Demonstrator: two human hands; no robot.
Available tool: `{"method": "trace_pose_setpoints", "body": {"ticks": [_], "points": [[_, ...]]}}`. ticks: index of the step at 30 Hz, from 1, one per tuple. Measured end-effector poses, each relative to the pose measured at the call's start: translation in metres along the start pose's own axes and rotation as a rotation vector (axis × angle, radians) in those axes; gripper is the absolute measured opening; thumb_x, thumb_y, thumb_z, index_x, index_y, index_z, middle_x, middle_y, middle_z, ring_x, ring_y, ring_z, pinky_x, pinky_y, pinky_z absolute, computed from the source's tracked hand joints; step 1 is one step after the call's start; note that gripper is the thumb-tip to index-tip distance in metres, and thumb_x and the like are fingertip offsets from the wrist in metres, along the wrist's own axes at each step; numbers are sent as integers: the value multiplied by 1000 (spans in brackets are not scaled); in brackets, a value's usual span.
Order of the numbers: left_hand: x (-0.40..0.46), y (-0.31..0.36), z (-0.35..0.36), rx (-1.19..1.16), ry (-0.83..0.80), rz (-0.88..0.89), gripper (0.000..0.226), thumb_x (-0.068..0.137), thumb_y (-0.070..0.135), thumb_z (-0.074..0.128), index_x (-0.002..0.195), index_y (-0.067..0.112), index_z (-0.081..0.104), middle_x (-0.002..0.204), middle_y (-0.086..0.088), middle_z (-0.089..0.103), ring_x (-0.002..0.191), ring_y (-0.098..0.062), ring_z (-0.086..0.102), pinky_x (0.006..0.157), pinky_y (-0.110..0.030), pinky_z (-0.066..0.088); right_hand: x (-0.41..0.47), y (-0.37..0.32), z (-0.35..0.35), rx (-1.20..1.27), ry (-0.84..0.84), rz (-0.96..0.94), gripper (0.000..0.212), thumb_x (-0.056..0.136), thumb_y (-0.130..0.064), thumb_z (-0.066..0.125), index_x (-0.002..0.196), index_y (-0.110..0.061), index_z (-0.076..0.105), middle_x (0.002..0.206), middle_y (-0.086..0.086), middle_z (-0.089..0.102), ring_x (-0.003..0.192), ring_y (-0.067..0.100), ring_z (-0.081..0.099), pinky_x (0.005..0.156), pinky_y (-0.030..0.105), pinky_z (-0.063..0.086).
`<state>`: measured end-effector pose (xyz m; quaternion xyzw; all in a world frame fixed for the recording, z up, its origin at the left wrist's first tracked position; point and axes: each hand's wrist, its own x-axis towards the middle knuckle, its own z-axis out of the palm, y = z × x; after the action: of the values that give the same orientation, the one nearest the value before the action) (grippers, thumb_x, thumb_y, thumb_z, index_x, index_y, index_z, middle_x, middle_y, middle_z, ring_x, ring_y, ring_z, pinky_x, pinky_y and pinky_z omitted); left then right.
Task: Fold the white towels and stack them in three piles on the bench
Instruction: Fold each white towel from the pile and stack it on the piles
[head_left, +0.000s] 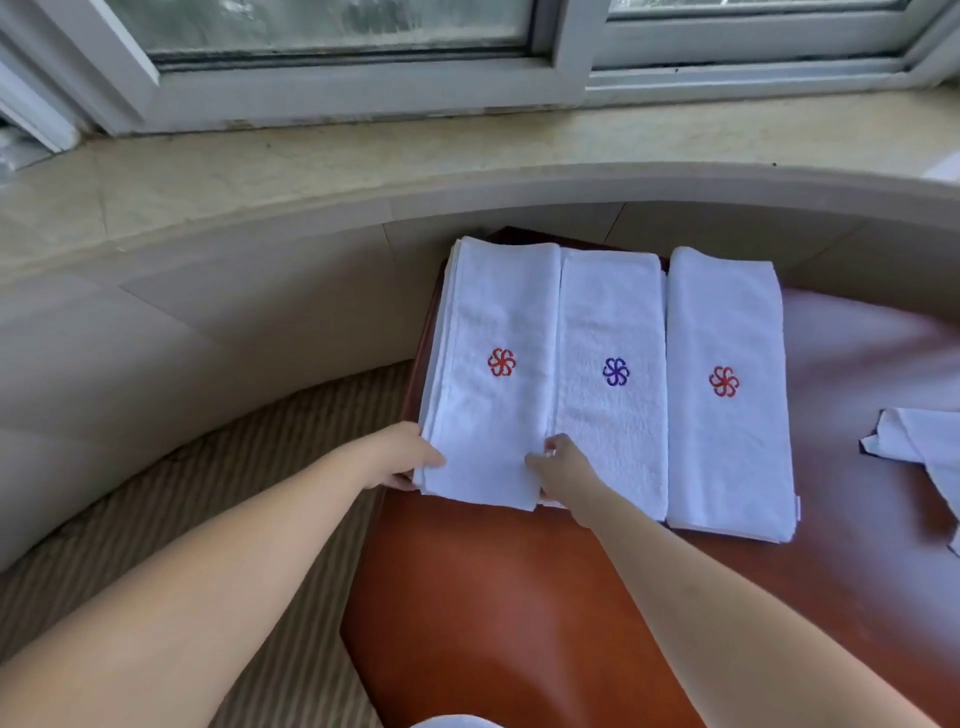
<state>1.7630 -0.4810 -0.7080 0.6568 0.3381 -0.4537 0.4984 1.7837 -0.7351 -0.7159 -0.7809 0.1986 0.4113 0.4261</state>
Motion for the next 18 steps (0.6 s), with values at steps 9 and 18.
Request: {"method": "trace_pose_setpoints", "body": {"ticks": [9, 18], "points": [[9, -36, 15, -2, 169, 43, 25, 96, 30, 70, 110, 18, 54, 107, -4, 66, 90, -16, 70, 90, -38, 59, -10, 17, 13, -241, 158, -182, 44, 96, -24, 58, 138, -20, 44, 87, -4, 61, 78, 16, 63, 67, 34, 52], [4, -42, 52, 1213, 396, 741, 83, 87, 57, 65, 155, 35, 23, 163, -3, 11, 151, -31, 13, 122, -43, 19, -29, 36, 22, -910, 143, -605, 69, 86, -38, 71, 146, -34, 39, 134, -4, 42, 119, 22, 50, 83, 36, 50]]}}
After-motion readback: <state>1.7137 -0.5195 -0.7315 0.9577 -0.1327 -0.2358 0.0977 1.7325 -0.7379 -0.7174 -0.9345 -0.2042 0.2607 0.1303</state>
